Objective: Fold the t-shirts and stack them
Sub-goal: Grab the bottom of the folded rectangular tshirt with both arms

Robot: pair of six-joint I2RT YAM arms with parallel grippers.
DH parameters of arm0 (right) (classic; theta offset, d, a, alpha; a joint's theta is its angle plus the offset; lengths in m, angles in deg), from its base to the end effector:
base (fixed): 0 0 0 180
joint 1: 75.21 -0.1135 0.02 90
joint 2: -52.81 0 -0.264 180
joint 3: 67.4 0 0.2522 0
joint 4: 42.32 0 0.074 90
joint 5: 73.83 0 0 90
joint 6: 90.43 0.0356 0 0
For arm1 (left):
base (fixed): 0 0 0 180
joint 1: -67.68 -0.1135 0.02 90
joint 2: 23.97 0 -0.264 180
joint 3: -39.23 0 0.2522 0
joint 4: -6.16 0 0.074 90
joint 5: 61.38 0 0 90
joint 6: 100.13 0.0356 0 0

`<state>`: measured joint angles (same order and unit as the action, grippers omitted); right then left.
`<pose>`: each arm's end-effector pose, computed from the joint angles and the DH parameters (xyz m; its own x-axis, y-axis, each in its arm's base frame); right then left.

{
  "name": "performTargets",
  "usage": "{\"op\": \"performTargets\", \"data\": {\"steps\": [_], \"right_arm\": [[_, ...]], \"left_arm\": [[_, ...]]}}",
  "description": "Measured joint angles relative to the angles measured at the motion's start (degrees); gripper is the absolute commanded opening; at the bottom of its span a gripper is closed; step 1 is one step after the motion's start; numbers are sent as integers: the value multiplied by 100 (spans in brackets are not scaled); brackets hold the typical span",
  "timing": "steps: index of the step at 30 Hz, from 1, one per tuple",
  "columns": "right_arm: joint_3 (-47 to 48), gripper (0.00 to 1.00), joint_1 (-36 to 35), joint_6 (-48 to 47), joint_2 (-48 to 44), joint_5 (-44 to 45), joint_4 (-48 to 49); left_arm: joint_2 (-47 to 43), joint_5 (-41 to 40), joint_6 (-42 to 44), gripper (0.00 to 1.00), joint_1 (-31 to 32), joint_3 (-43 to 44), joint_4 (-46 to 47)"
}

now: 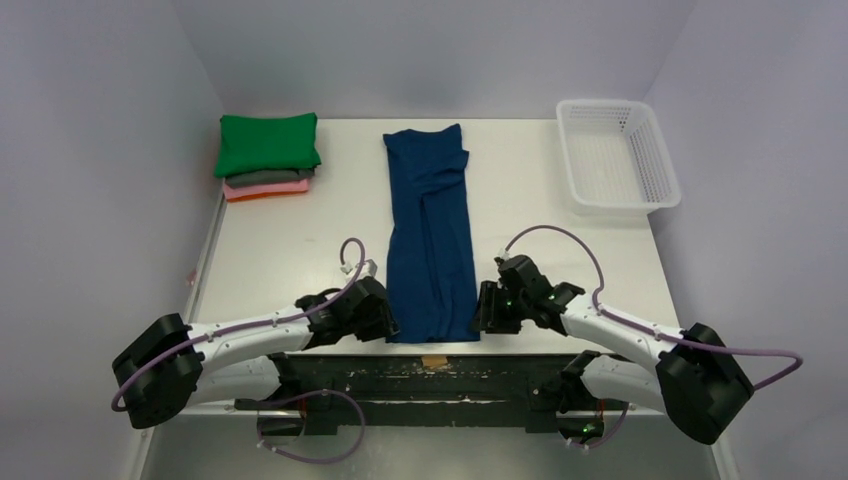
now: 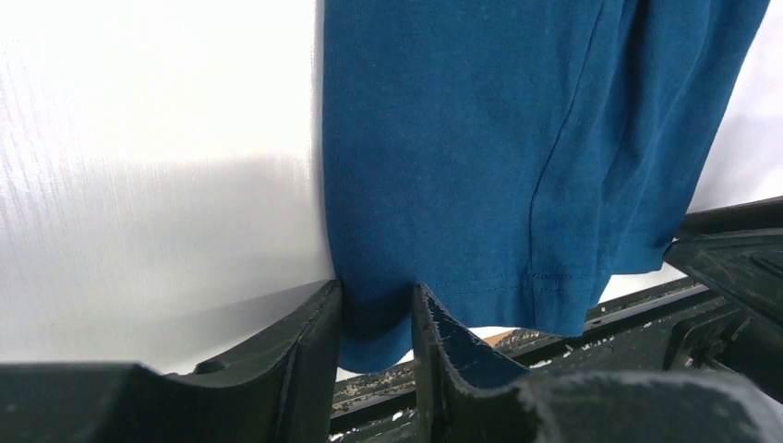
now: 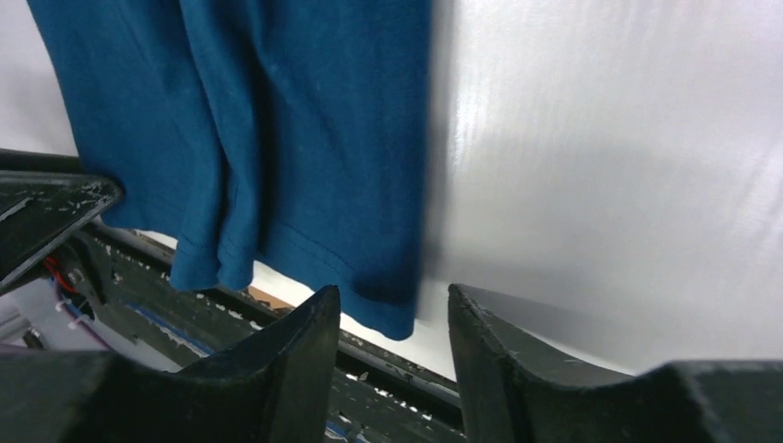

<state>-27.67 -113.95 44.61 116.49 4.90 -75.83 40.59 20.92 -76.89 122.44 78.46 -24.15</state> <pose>0.1454 0.1256 0.1559 -0.9569 0.1220 -0.2635 -0.0263 0.8673 0.4970 0.1171 -0.1575 0.1538 -0.8916 -0.3161 -0.3243 -0.1355 0.8695 -0.4750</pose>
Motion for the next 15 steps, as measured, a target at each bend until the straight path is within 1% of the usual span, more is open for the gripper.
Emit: {"op": "performTargets", "data": {"steps": [5, 9, 12, 13, 14, 15], "right_arm": [[-149, 31, -140, 232, 118, -245, 407], [-232, 24, -199, 330, 114, -334, 452], [-304, 20, -225, 382, 35, -345, 433], [-332, 15, -232, 387, -9, -348, 424], [-372, 6, -240, 402, -50, -345, 417], [-396, 0, -243, 402, -81, -348, 409]], "left_arm": [[-44, 24, -42, 24, 0, -66, 15], [-98, 66, -144, 23, 0, -129, 15], [-136, 109, -225, 17, 15, -168, 26], [-142, 133, -262, 14, 35, -184, 26], [-146, 155, -273, 10, 59, -190, 20], [-146, 173, -306, 3, 79, -195, 15]]}}
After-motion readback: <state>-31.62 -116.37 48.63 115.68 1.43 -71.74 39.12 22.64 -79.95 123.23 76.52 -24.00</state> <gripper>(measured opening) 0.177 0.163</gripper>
